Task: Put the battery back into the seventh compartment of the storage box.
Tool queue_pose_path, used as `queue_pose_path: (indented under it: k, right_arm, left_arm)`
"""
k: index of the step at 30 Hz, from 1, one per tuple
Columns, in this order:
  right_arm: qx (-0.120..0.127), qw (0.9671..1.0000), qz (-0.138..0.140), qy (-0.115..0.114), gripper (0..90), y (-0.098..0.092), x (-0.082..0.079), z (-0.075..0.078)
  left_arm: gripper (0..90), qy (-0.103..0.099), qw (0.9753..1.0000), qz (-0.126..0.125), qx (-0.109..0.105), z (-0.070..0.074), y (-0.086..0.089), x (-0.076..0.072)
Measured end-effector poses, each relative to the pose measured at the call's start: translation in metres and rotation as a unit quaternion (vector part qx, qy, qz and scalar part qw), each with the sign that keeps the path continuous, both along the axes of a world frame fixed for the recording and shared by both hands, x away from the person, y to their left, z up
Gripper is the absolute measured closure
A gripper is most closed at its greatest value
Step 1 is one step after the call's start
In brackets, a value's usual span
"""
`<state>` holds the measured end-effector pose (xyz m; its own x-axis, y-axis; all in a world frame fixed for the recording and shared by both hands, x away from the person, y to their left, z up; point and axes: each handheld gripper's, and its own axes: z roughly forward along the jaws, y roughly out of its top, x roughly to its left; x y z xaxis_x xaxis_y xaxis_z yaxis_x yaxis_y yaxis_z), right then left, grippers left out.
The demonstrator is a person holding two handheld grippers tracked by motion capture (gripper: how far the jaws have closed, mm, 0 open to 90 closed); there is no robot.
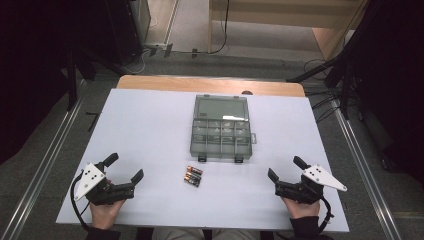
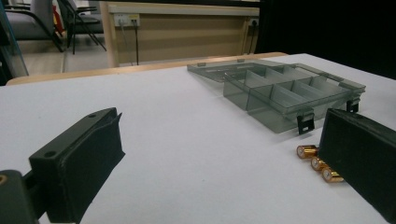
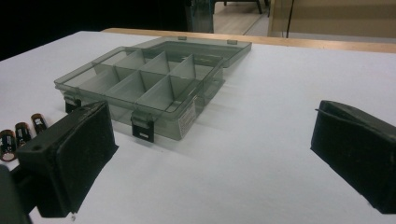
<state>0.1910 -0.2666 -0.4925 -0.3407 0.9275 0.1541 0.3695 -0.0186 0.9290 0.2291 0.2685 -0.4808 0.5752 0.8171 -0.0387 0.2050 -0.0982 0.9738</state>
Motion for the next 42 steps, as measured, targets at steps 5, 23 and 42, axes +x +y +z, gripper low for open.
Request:
queue_pose_path:
  k: [5,23,42]
  right_arm:
    - [0.0,1.0,-0.002,0.0,0.7,-0.001,-0.001,-0.001]
    - [-0.037,0.9927,0.098,0.06,2.0,0.019,0.011,-0.004]
    - [-0.142,0.9677,0.173,0.116,3.0,0.081,0.029,0.009]
  left_arm:
    - [0.0,-0.002,1.0,0.0,0.002,0.0,0.0,0.0]
    - [0.0,0.0,0.9999,-0.005,0.011,0.0,0.0,0.006]
    - [0.0,0.004,0.9999,-0.01,0.01,-0.001,-0.002,0.005]
